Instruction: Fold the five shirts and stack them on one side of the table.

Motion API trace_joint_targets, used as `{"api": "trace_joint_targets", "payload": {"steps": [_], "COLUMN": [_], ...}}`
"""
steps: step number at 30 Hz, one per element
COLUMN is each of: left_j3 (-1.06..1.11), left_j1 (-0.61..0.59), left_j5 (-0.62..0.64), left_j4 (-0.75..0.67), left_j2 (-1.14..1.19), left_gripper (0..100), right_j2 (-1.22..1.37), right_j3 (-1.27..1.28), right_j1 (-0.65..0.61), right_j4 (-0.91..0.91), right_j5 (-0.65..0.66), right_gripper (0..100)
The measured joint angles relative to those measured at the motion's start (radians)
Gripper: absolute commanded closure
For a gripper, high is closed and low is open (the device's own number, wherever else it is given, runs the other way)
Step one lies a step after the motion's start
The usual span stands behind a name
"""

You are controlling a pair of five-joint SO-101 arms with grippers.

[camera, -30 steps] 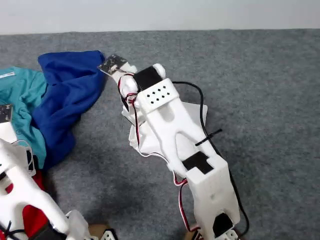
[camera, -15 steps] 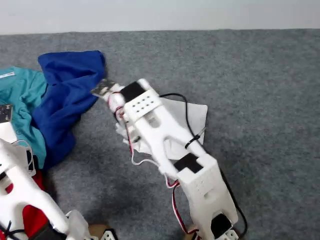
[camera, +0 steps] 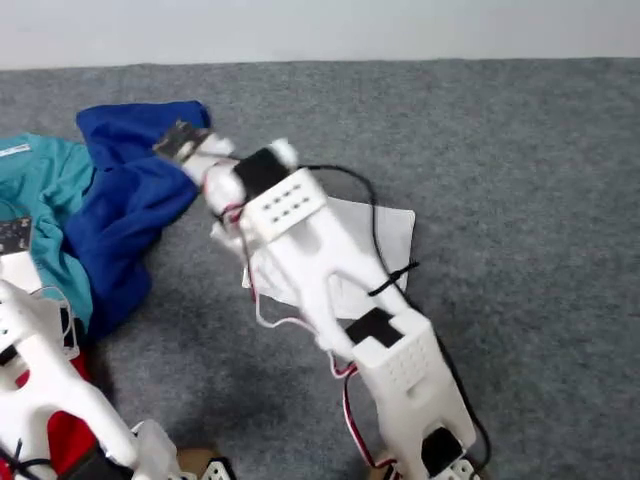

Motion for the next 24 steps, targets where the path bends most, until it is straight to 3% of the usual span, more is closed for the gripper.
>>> {"api": "trace_joint_targets", "payload": {"steps": [8, 24], "left_j3": [0.002, 0.002], "left_j1": [0.0, 0.0], "left_j5": [0.002, 0.002], "left_j4": [-0.02, -0.02], "left_j2": [0.0, 0.0], "left_gripper": [89, 89], "right_j2": [0.0, 0.183], "right_j3": [0.114, 0.209], "right_j1": [0.133, -0.107], "right_j4": [0.008, -0.069], "right_j5": [0.0, 0.0], "right_gripper": [98.8, 98.8]}}
